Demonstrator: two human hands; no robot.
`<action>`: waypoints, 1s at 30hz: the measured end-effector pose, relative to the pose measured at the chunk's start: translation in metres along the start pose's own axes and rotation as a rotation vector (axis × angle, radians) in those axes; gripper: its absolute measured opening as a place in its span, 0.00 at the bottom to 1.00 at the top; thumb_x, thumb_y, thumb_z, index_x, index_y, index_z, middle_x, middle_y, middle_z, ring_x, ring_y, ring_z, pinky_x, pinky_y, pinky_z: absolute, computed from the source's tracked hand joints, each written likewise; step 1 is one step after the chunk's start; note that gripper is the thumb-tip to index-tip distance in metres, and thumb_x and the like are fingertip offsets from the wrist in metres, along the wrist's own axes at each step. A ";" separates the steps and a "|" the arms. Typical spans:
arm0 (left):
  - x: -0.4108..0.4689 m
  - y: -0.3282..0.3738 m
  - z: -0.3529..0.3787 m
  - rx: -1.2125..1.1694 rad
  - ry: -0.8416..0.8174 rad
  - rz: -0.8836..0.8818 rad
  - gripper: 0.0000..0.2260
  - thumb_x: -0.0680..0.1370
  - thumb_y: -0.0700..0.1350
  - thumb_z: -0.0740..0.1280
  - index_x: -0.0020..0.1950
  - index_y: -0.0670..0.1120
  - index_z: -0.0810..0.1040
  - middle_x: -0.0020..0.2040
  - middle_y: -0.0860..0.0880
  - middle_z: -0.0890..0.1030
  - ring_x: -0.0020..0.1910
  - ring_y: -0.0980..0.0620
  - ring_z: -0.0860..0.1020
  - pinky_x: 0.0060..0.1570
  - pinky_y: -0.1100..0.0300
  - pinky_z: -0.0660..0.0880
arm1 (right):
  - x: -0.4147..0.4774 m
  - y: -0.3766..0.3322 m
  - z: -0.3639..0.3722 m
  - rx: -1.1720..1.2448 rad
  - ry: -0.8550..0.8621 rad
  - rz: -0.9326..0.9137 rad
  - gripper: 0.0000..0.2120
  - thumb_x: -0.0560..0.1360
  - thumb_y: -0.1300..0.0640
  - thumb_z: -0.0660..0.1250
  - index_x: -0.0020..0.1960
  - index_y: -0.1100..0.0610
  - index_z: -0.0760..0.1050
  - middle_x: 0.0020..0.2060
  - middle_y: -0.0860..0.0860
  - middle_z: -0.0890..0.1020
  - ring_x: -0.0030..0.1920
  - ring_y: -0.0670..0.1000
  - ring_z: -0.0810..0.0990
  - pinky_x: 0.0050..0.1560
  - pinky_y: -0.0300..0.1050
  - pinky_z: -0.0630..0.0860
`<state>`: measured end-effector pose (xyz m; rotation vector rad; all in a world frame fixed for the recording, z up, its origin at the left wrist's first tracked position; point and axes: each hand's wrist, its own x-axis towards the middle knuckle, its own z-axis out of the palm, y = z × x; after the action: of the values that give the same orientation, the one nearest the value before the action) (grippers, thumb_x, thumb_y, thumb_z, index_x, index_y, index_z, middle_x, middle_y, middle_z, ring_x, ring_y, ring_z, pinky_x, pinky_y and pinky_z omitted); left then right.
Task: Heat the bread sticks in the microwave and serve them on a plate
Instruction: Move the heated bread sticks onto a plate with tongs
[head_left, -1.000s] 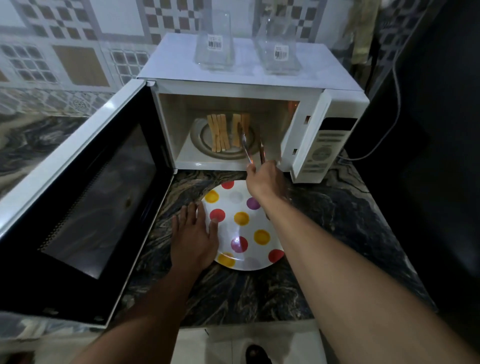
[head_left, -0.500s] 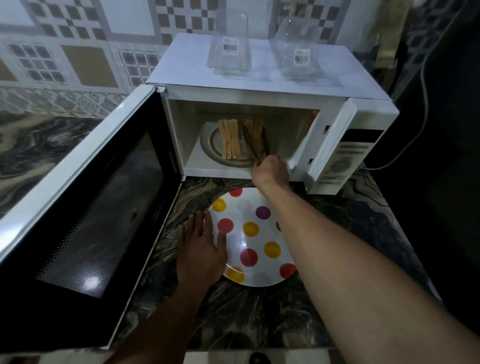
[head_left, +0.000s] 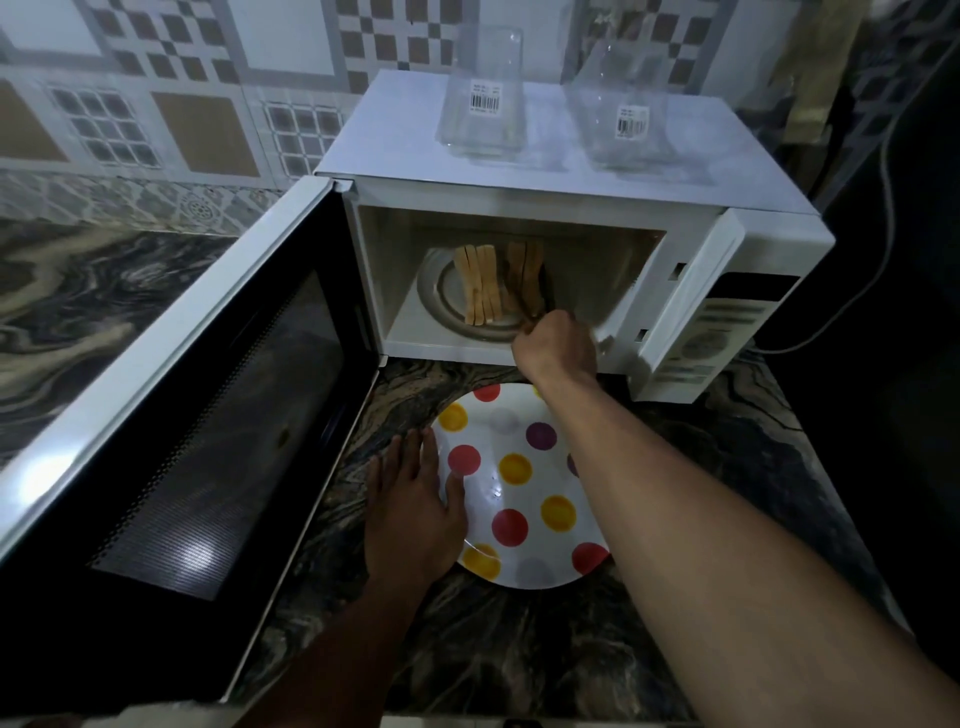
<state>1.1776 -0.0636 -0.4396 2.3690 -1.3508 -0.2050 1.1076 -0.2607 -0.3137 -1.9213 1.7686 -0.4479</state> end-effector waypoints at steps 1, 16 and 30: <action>0.000 0.000 0.000 0.003 -0.001 0.001 0.32 0.81 0.62 0.44 0.83 0.49 0.51 0.81 0.49 0.58 0.81 0.50 0.52 0.79 0.52 0.42 | 0.001 0.000 0.000 0.000 0.000 -0.006 0.07 0.79 0.54 0.67 0.49 0.58 0.78 0.41 0.52 0.80 0.36 0.51 0.75 0.36 0.43 0.70; 0.000 -0.001 0.002 0.025 -0.004 0.000 0.31 0.81 0.62 0.44 0.83 0.50 0.49 0.82 0.50 0.56 0.81 0.52 0.49 0.79 0.52 0.42 | 0.004 0.008 0.000 -0.066 0.022 -0.034 0.14 0.83 0.49 0.60 0.52 0.58 0.78 0.41 0.53 0.79 0.36 0.50 0.75 0.32 0.42 0.67; 0.005 0.003 -0.002 0.080 -0.099 -0.002 0.31 0.83 0.60 0.42 0.83 0.44 0.48 0.82 0.44 0.54 0.81 0.44 0.50 0.78 0.47 0.42 | -0.064 0.043 -0.027 -0.080 0.090 0.006 0.20 0.82 0.46 0.58 0.61 0.62 0.73 0.54 0.59 0.81 0.53 0.62 0.80 0.43 0.48 0.72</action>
<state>1.1782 -0.0689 -0.4361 2.4558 -1.4267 -0.2769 1.0499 -0.2028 -0.3098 -1.9781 1.8756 -0.4748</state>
